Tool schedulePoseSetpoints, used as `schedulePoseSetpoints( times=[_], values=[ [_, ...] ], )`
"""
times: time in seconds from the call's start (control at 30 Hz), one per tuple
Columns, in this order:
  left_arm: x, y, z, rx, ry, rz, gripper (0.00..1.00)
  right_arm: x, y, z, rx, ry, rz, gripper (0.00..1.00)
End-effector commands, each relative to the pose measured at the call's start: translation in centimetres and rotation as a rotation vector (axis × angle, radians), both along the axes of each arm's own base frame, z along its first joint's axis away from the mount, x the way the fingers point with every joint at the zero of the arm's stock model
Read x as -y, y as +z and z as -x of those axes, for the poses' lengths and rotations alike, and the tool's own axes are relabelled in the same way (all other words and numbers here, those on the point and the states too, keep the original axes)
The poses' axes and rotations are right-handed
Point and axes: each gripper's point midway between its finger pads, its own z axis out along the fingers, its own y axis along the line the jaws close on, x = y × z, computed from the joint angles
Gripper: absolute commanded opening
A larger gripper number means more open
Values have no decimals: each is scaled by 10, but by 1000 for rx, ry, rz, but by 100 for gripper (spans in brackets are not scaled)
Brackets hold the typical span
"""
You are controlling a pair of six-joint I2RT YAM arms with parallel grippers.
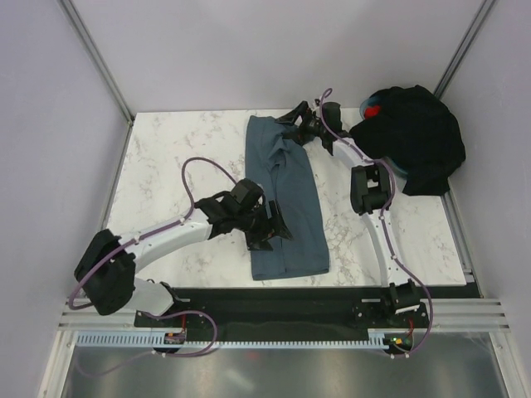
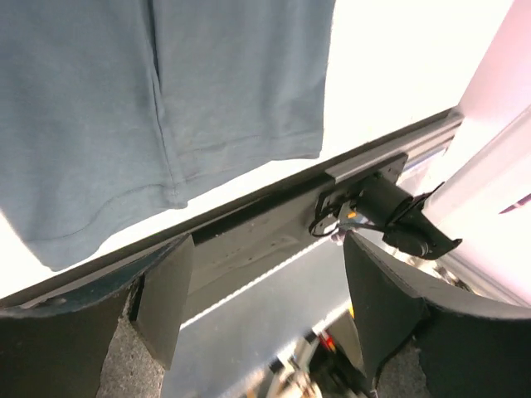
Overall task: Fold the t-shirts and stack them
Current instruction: Fold the tshirt
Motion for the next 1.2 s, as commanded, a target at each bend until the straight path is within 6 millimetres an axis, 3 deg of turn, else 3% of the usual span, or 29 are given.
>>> schedulePoseSetpoints(
  times=[0.0, 0.03, 0.1, 0.13, 0.2, 0.23, 0.27, 0.3, 0.33, 0.37, 0.4, 0.43, 0.47, 0.5, 0.53, 0.57, 0.6, 0.63, 0.67, 0.7, 0.77, 0.8, 0.83, 0.87, 0.97, 1.13, 1.17],
  values=[
    [-28, 11, -7, 103, 29, -126, 80, 16, -10, 0, 33, -33, 110, 98],
    [-36, 10, -11, 140, 35, -160, 80, 23, 27, -4, 90, -41, 111, 98],
    [-50, 12, -8, 165, 40, -202, 80, 36, 57, -6, 148, -52, 172, 98],
    [-57, 12, -10, 189, 45, -231, 80, 49, 98, -7, 220, -74, 202, 98],
    [-66, 15, -7, 206, 48, -247, 79, 71, 124, -3, 293, -90, 348, 98],
    [-72, 13, -7, 218, 56, -269, 79, 86, 168, 0, 364, -166, 437, 98],
    [-75, 12, -6, 218, 58, -275, 79, 93, 184, 7, 392, -186, 506, 98],
    [-78, 12, -5, 223, 61, -280, 79, 96, 174, 24, 383, -155, 617, 98],
    [-85, 4, -5, 224, 73, -310, 79, 109, 220, 39, 438, -233, 672, 98],
    [-87, 0, -3, 220, 77, -324, 79, 113, 226, 52, 446, -236, 708, 98],
    [-91, -8, -3, 211, 80, -346, 78, 114, 194, 73, 371, -200, 778, 98],
    [-97, -19, -1, 197, 91, -380, 78, 131, 219, 93, 373, -269, 825, 98],
    [-99, -26, 0, 186, 93, -392, 78, 139, 206, 113, 304, -263, 863, 98],
    [-99, -35, 1, 178, 89, -395, 78, 146, 163, 139, 164, -241, 888, 98],
    [-96, -42, 4, 154, 77, -391, 77, 152, 171, 164, 146, -251, 884, 98],
    [-94, -47, 6, 144, 71, -383, 77, 149, 156, 187, 102, -209, 868, 98],
    [-90, -52, 6, 144, 67, -362, 77, 144, 105, 226, -11, -130, 894, 98],
    [-89, -55, 6, 138, 71, -359, 77, 141, 111, 250, -1, -128, 882, 98],
    [-85, -57, 9, 124, 59, -340, 77, 137, 100, 268, -8, -115, 888, 98],
    [-83, -59, 7, 128, 60, -330, 77, 131, 73, 309, -47, -53, 896, 98],
    [-80, -61, 6, 125, 63, -327, 76, 129, 50, 338, -74, -36, 871, 98],
    [-78, -62, 6, 117, 63, -323, 75, 133, 16, 372, -148, 16, 861, 98],
    [-76, -63, 5, 118, 63, -316, 75, 132, 15, 382, -144, 4, 821, 98],
    [-75, -68, 6, 107, 60, -319, 75, 133, -6, 401, -176, 28, 809, 96],
    [-72, -76, 11, 82, 60, -308, 74, 132, -25, 431, -210, 81, 796, 92],
    [-74, -87, 23, 52, 64, -300, 72, 128, -39, 462, -241, 118, 750, 87],
    [-74, -88, 24, 52, 64, -298, 71, 128, -45, 469, -254, 125, 736, 82]
  ],
)
